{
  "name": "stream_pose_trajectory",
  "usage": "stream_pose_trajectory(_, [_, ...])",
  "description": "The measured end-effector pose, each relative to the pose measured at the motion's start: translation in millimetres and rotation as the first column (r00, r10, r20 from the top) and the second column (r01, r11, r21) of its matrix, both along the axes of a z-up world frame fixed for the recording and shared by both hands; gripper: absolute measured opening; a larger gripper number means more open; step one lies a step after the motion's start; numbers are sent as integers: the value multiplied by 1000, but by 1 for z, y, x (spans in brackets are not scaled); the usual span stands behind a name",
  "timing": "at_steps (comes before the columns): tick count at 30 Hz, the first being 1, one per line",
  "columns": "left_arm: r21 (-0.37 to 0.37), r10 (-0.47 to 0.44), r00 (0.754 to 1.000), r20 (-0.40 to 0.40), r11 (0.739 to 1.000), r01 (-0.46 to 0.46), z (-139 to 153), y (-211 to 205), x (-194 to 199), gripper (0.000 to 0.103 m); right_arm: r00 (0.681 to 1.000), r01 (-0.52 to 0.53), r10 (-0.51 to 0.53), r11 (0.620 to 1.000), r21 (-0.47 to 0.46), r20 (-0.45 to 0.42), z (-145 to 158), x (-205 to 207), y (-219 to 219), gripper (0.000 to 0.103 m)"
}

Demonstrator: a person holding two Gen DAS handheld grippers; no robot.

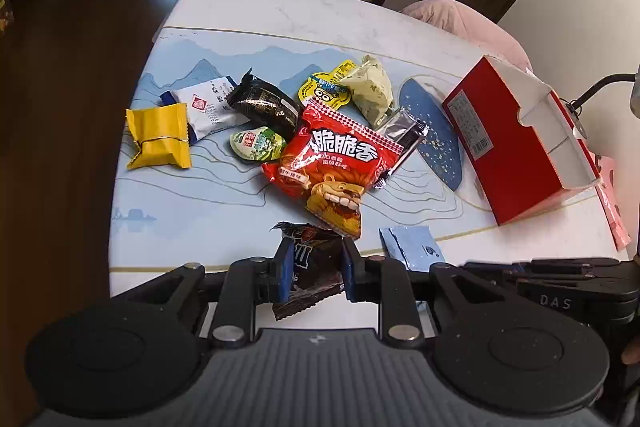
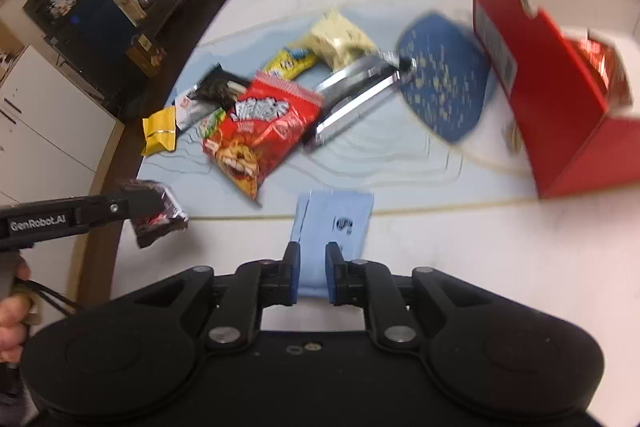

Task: Organize snacks
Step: 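Lift the light blue packet with the right gripper while the left gripper lifts the M&M's bag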

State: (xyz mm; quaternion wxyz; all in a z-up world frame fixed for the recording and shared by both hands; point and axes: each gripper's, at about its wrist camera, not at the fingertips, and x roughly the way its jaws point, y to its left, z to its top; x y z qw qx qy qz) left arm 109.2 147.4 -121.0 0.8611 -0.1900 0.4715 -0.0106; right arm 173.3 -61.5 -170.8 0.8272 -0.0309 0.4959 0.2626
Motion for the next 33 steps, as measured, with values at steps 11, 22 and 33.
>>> stream_pose_trajectory(11, [-1, -6, 1000, 26, 1000, 6, 8, 1, -14, 23, 996, -35, 41, 996, -81, 75, -6, -5, 20, 31])
stream_pose_trajectory(22, [-14, -15, 999, 32, 1000, 16, 7, 7, -13, 23, 1000, -5, 9, 990, -141, 26, -27, 9, 29, 100])
stream_pose_trajectory(33, [3, -18, 1000, 23, 1000, 18, 2, 12, -13, 23, 999, 8, 11, 921, -389, 46, -48, 24, 61, 93])
